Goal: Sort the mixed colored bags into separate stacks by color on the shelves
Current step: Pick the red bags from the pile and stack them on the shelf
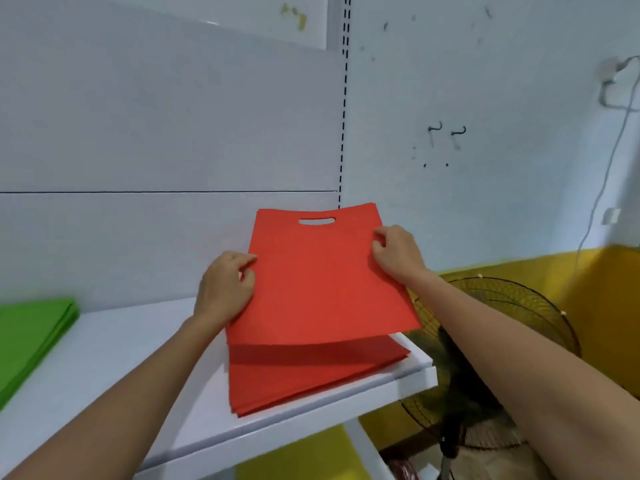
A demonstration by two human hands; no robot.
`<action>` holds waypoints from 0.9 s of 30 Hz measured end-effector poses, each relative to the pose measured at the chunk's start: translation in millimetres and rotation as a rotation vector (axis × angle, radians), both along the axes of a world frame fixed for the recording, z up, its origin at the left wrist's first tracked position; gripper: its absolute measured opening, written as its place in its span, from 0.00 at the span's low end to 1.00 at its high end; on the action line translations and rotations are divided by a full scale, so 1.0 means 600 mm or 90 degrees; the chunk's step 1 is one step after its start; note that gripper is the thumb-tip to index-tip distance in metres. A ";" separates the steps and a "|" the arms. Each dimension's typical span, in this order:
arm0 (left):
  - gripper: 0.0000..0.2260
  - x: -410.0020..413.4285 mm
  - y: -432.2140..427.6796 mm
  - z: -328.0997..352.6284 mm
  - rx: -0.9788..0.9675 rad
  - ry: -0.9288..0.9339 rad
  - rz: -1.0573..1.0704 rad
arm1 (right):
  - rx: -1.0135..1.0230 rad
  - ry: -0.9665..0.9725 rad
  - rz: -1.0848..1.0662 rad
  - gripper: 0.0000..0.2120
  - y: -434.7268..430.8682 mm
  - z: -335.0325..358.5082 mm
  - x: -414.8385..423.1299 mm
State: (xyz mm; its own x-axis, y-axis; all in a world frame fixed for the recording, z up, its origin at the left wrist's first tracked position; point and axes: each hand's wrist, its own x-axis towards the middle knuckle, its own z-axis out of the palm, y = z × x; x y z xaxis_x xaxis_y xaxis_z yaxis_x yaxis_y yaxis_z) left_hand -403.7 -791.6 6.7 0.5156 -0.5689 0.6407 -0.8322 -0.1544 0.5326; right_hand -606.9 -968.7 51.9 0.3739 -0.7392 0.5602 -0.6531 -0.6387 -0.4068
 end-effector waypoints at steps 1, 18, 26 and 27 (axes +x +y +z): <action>0.14 -0.001 0.007 -0.005 -0.004 0.006 0.025 | 0.000 0.009 0.028 0.15 -0.009 -0.002 0.013; 0.13 -0.067 0.047 -0.096 0.277 0.143 0.262 | 0.159 0.270 0.165 0.17 -0.043 -0.163 0.063; 0.15 -0.020 0.127 -0.075 0.262 0.085 0.294 | 0.056 0.201 0.175 0.17 0.026 -0.110 0.117; 0.15 -0.005 0.154 -0.070 0.257 0.082 0.315 | 0.050 0.182 0.217 0.18 0.049 -0.100 0.140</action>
State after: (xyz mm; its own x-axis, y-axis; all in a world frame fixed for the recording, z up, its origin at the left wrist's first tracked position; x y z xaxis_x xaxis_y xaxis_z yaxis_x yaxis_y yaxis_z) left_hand -406.6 -699.1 -35.4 0.8364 -0.4283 0.3421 -0.5455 -0.7116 0.4428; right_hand -523.0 -939.6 -7.8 0.7350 -0.5833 0.3458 -0.5038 -0.8111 -0.2972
